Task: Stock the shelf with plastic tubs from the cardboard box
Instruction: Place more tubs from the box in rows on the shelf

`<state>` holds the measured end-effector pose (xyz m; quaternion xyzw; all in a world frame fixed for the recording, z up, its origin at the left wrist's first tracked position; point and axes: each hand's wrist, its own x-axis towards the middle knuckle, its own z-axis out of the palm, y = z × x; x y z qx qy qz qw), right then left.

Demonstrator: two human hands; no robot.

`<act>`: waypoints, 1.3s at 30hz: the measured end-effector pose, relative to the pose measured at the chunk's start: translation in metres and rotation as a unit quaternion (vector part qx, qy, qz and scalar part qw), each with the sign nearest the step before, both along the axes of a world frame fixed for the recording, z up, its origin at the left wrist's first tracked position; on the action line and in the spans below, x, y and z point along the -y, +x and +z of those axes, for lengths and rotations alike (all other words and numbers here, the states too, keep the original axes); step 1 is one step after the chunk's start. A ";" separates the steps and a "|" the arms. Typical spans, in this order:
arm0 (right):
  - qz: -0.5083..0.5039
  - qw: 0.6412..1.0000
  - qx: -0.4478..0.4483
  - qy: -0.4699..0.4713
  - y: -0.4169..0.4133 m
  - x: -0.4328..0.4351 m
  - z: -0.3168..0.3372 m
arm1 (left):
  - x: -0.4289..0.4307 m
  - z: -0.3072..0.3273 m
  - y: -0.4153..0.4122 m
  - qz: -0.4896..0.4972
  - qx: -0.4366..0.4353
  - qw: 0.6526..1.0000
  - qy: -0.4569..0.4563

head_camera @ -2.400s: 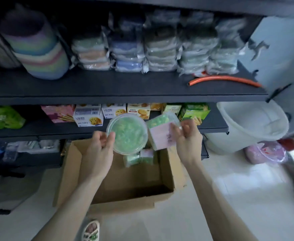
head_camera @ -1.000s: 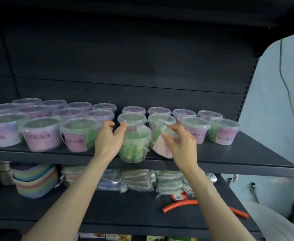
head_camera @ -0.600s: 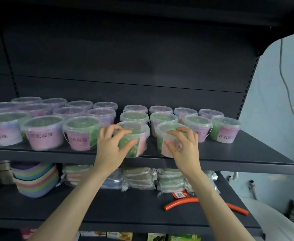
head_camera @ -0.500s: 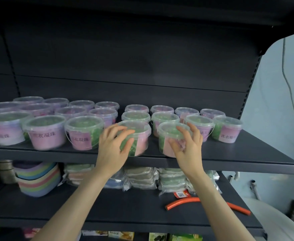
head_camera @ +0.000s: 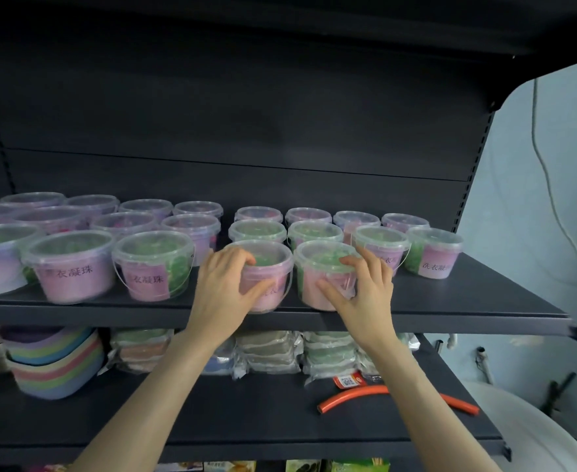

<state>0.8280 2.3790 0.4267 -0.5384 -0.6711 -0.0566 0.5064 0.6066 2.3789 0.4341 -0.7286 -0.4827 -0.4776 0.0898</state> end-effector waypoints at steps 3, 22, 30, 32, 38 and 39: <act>0.004 1.000 0.004 -0.014 0.004 -0.002 0.006 | -0.002 -0.004 -0.005 0.033 -0.040 0.998 0.025; 0.025 0.999 0.036 0.009 -0.002 0.000 0.000 | 0.002 -0.008 0.000 0.076 -0.071 0.994 0.044; 0.008 0.998 0.063 -0.013 -0.008 0.000 0.005 | 0.004 -0.009 -0.006 0.072 -0.049 0.996 0.033; 0.004 0.998 0.062 -0.017 -0.011 0.000 0.004 | 0.006 -0.009 -0.006 0.073 -0.050 0.996 0.024; 0.000 0.998 0.054 -0.045 -0.020 0.002 0.006 | 0.013 -0.010 0.000 0.085 -0.018 0.996 -0.001; -0.001 0.997 0.053 -0.052 -0.021 0.004 0.006 | 0.012 -0.009 -0.001 0.085 -0.025 0.996 -0.001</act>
